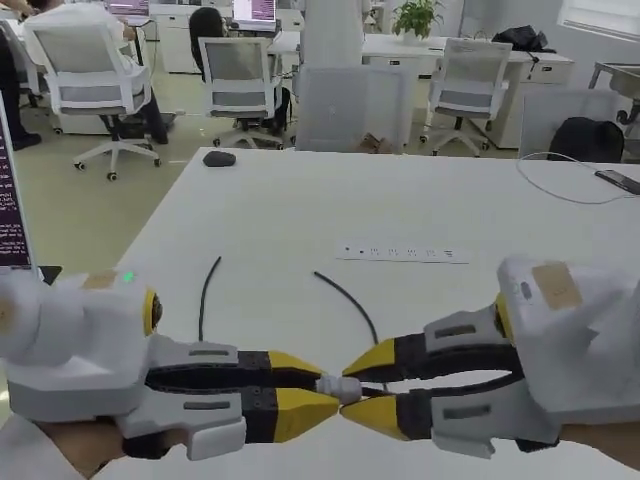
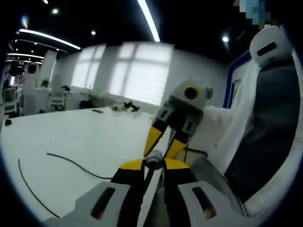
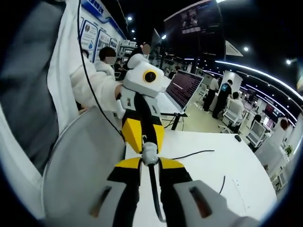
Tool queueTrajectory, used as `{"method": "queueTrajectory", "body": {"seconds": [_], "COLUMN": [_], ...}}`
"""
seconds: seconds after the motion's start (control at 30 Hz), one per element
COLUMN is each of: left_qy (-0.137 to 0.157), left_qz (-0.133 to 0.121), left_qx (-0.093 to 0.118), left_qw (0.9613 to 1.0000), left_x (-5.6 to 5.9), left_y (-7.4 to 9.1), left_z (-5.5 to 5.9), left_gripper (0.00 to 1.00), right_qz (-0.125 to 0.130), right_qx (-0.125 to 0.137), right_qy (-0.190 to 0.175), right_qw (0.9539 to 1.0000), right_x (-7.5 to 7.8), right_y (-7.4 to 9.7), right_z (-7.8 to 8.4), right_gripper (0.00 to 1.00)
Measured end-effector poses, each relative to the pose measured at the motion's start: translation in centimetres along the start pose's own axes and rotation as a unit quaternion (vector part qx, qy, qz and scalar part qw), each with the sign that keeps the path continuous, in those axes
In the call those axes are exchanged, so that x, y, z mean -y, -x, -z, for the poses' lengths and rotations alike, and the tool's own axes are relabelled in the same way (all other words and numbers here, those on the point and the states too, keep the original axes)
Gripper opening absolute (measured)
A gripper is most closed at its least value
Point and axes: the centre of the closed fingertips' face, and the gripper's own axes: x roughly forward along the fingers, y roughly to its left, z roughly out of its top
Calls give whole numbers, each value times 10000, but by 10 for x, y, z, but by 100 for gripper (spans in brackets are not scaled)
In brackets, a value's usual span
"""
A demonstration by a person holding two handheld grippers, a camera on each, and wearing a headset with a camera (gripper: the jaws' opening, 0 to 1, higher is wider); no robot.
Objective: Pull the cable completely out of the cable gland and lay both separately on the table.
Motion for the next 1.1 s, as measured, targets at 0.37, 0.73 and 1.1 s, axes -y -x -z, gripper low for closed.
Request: {"method": "queueTrajectory", "body": {"seconds": [0.37,0.73,1.1], "left_qy": [-209,-375,-302], "left_qz": [193,318,405], "left_qx": [225,387,549], "left_qw": [9993,9980,9972], "left_x": [5,12,14], "left_y": [5,5,7], "left_z": [-13,-21,-25], "left_gripper": [15,15,15], "right_qz": [-522,-946,-1127], "right_qx": [1320,1638,1660], "right_qy": [-2095,-2804,-2479], "right_qw": [9675,9411,9478], "right_x": [2,-1,-5], "right_y": [15,14,15], "right_z": [-19,-26,-33], "right_gripper": [18,12,12]}}
